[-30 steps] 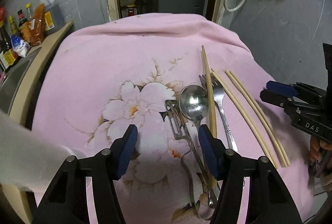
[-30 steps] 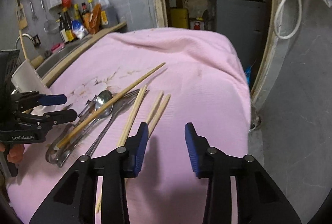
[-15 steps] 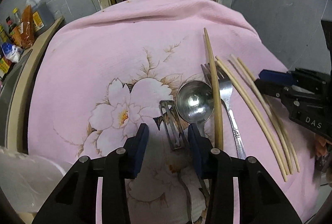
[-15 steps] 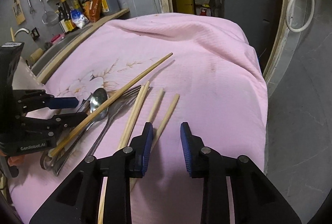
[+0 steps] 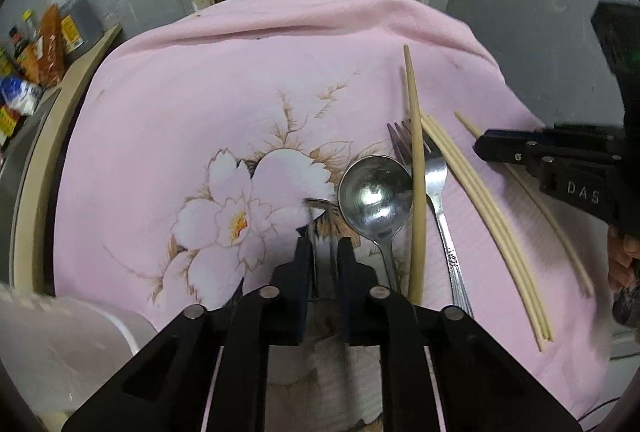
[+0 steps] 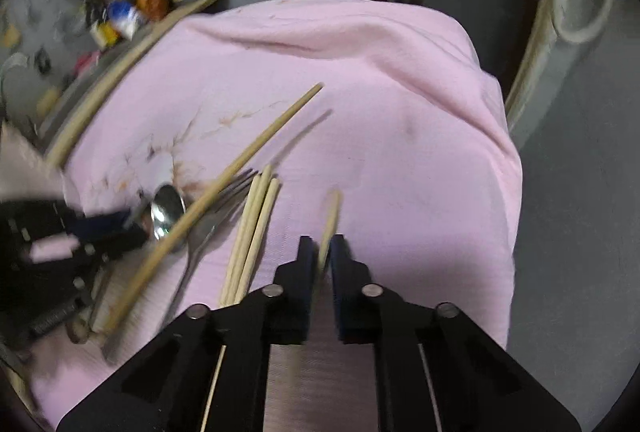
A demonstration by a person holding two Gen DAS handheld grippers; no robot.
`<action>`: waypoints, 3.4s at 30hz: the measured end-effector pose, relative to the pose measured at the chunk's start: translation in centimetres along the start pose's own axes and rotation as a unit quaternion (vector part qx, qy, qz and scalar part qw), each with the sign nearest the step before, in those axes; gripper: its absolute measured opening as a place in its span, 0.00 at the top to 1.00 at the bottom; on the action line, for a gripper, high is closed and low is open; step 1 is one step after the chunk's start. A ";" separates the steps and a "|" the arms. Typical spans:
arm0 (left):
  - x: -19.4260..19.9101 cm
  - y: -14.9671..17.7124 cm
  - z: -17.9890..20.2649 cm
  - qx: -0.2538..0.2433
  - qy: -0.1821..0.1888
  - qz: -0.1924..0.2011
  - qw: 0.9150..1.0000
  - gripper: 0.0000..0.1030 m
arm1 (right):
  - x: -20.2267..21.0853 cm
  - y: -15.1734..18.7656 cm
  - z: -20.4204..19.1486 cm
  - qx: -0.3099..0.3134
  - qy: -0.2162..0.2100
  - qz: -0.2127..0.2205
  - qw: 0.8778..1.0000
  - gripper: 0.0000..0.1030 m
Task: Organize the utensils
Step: 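Grasp a wire-handled metal utensil with the left tool while the right tool grasps another chopstick, then lift both held utensils up over the white caddy, then open the left tool into the caddy while the right tool drops its chopstick in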
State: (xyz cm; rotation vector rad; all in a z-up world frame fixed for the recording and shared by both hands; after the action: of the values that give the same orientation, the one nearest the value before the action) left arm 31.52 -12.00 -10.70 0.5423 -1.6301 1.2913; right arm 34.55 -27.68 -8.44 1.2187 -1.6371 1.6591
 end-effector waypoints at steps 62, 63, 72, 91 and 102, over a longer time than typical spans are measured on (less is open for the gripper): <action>25.9 5.7 -26.8 0.321 -0.131 0.438 0.830 0.91 | 15.8 -5.9 -31.7 0.148 -0.179 0.562 0.794 0.98; 25.8 5.6 -27.0 0.323 -0.131 0.440 0.827 0.91 | 15.5 -6.0 -31.6 0.146 -0.179 0.560 0.795 0.98; 24.2 5.4 -29.0 0.346 -0.123 0.442 0.819 0.91 | 12.8 -6.4 -30.5 0.131 -0.194 0.528 0.816 0.98; 21.8 5.5 -26.1 0.295 -0.120 0.375 0.871 0.84 | 11.2 -5.2 -29.1 0.152 -0.193 0.484 0.840 0.95; 24.5 5.5 -21.6 0.236 -0.137 0.398 0.876 0.56 | 13.4 -4.0 -26.4 0.126 -0.177 0.489 0.845 0.77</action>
State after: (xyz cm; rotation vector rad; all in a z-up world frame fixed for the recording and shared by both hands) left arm 24.84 14.78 7.64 0.3447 -1.8512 2.3548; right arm 25.25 -4.80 8.33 0.8432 -2.6154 2.3915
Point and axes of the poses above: each gripper's, at about its wrist camera, not at the fingertips, and x roughly against the way its jaws point, z to its right, y to its underside, the point moved 5 cm from there along -x, roughly the way its jaws point, and after that the axes turned 1 degree about z, right-handed, at the moved point
